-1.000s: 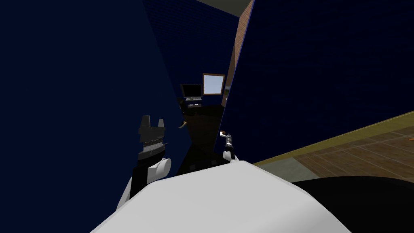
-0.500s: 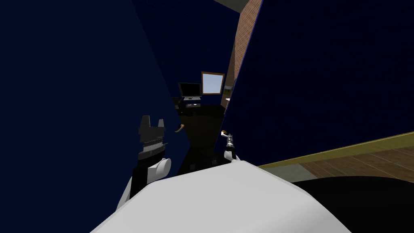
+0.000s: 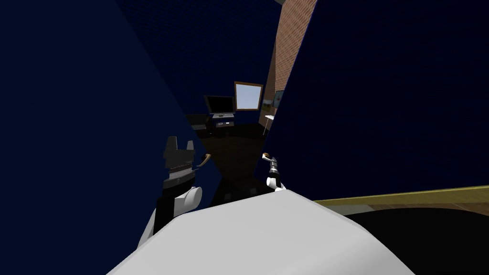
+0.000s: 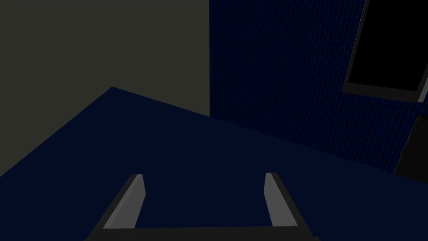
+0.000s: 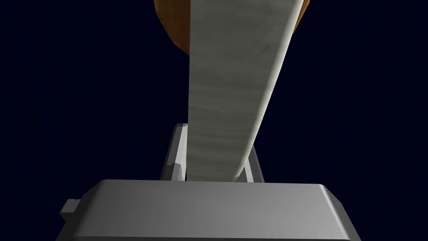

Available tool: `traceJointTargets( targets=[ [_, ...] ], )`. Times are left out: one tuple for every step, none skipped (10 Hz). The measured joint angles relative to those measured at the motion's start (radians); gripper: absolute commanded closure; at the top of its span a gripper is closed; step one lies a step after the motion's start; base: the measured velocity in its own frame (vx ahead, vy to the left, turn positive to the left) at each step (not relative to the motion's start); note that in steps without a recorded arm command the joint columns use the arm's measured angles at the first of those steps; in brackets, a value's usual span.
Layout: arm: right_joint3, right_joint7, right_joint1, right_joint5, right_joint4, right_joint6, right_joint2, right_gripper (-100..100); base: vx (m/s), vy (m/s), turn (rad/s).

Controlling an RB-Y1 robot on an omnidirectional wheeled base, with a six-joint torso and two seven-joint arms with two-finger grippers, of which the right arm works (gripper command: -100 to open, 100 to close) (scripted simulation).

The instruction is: Push the door open

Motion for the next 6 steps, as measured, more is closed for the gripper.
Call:
traceJointTargets(
  targets=[
    [-0.006, 0.005, -0.014, -0.007, 0.018, -0.006, -0.006, 100, 0.193, -0.016, -0.153],
    [-0.013, 0.017, -0.015, -0.014, 0.013, -0.005, -0.003, 100, 0.208, 0.001, -0.147],
    [-0.017, 0.024, -0.014, -0.021, 0.003, 0.005, -0.003, 100, 0.206, -0.002, -0.137],
    [-0.023, 0.03, -0.02, -0.029, 0.013, 0.004, -0.006, 100, 0.243, -0.03, -0.164],
    [-0.03, 0.037, -0.034, -0.038, 0.04, -0.011, -0.006, 100, 0.185, -0.008, -0.06],
    [-0.033, 0.042, -0.013, -0.042, -0.001, 0.004, 0.0, 100, 0.18, 0.007, -0.092]
  ],
)
